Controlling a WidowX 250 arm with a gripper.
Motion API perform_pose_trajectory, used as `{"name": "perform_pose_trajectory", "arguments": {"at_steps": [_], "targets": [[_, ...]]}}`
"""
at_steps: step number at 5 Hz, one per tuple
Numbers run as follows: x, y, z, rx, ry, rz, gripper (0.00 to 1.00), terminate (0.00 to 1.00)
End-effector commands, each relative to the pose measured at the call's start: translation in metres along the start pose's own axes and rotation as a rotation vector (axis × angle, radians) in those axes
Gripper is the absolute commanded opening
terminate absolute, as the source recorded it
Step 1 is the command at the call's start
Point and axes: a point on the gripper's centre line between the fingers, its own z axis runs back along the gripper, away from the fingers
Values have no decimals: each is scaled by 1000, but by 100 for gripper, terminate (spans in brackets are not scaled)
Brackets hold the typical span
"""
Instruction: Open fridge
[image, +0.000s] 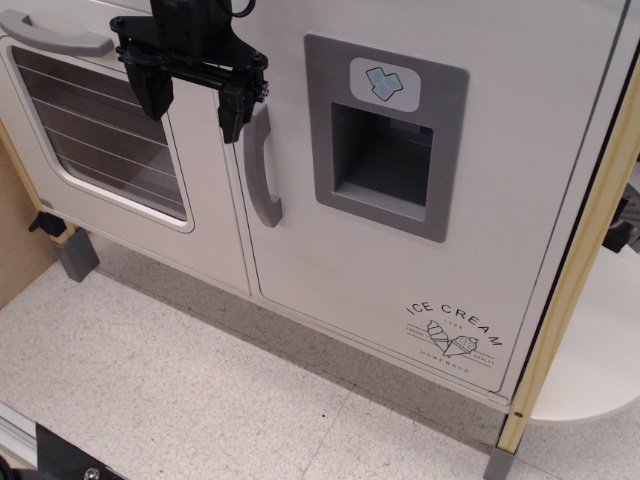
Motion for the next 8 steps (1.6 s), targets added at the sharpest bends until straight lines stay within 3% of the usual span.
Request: {"name": "perform_pose_trajectory", "arguments": {"at_steps": [1, 4, 6, 8], "targets": [[0, 0, 0, 0, 0, 0, 100, 0], [14, 5, -45, -62, -87, -77, 100, 0], [24, -14, -51, -109, -187, -88, 100, 0], [37, -28, -61, -78, -254, -150, 100, 0]]}}
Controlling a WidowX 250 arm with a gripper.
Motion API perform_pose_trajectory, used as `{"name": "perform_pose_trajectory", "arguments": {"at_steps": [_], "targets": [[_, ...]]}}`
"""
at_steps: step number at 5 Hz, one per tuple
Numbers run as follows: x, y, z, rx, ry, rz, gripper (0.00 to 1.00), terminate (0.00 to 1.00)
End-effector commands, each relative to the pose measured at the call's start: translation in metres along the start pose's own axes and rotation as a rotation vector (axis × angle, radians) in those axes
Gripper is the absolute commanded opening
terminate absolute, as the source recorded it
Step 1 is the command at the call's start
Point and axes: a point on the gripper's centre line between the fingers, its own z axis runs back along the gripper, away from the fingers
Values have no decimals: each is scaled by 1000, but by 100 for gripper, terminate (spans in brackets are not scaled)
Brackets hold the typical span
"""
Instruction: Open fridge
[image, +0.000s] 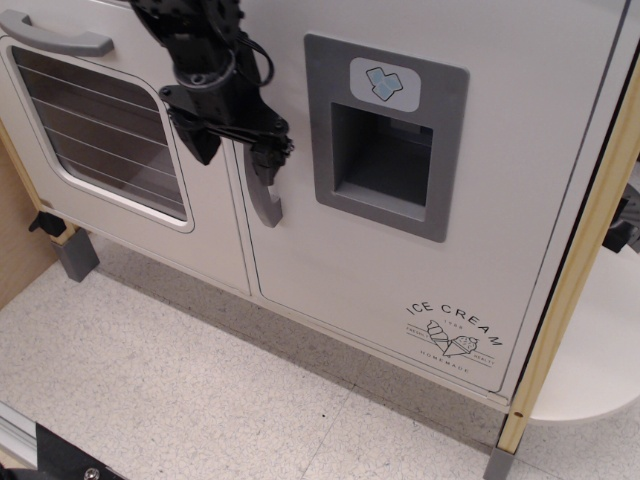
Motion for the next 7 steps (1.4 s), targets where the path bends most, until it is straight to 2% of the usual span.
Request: {"name": "perform_pose_trajectory", "arguments": {"at_steps": [1, 2, 3, 5, 6, 7], "targets": [[15, -4, -4, 36, -111, -72, 0, 0], [15, -4, -5, 24, -162, -61, 0, 0], [16, 0, -1, -2, -185, -46, 0, 0], [-7, 9, 22, -42, -179, -73, 0, 0], [-23, 12, 29, -36, -175, -105, 0, 0], [-34, 15, 45, -42, -125, -85, 100, 0]]}}
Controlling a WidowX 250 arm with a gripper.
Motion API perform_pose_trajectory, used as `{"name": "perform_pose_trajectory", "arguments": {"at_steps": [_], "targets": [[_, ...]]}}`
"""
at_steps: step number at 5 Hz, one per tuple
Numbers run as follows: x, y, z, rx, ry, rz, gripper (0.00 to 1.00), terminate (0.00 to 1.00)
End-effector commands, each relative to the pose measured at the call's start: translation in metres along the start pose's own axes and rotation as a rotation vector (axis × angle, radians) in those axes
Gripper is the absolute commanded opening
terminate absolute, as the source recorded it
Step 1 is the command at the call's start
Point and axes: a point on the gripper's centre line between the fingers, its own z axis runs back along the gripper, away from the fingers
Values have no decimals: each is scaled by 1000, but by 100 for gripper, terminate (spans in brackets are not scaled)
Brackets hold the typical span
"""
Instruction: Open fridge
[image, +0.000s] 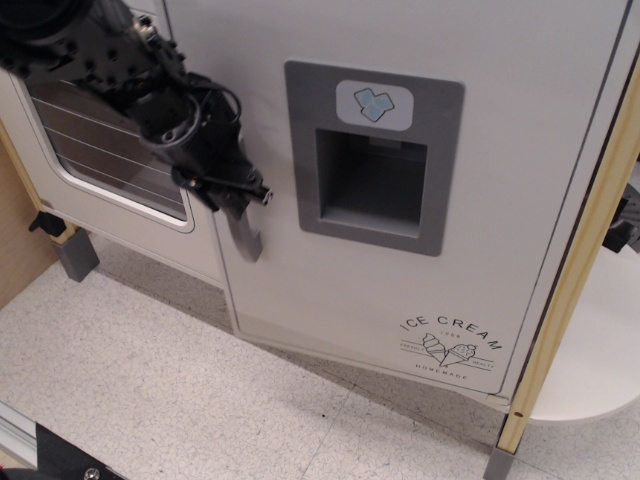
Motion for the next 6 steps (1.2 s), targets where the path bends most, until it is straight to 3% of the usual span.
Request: {"name": "perform_pose_trajectory", "arguments": {"at_steps": [1, 2, 3, 5, 6], "targets": [[7, 20, 54, 8, 64, 24, 100, 0], [-1, 37, 72, 3, 124, 101, 100, 0], [-3, 63, 89, 74, 142, 223, 100, 0], [23, 107, 114, 198, 68, 710, 100, 0], [35, 107, 124, 198, 55, 862, 100, 0]]}}
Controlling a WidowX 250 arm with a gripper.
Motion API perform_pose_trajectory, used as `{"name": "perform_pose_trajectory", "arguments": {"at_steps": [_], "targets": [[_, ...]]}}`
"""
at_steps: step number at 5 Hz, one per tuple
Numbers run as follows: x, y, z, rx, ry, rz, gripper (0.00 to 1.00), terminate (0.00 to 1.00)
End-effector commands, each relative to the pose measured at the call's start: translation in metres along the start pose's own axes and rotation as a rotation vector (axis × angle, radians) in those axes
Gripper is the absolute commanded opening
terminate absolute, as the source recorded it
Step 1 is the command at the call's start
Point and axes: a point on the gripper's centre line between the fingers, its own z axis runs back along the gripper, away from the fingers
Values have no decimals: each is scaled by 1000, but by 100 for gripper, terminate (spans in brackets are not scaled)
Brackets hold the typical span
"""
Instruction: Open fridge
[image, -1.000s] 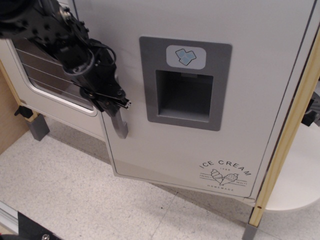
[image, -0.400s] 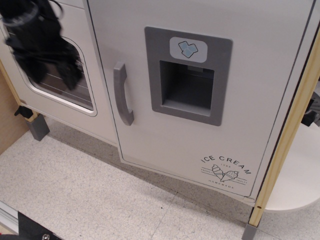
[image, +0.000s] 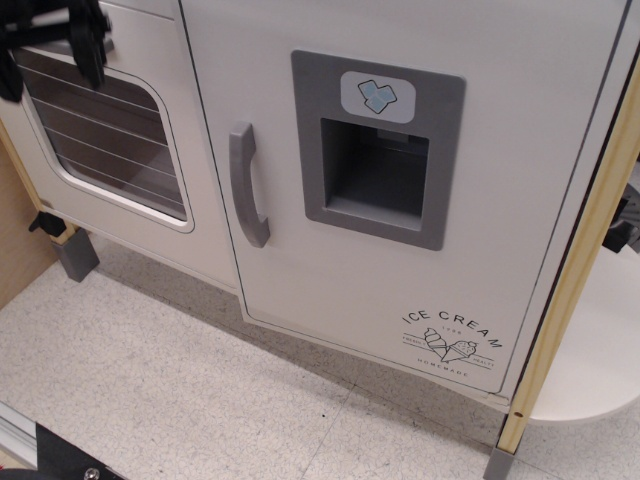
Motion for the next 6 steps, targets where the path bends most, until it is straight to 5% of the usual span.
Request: {"name": "perform_pose_trajectory", "arguments": {"at_steps": [1, 4, 6], "targets": [[22, -14, 34, -28, -42, 243, 100, 0], [38, -46, 27, 8, -22, 439, 100, 0], [21, -58, 18, 3, 32, 291, 100, 0]]}}
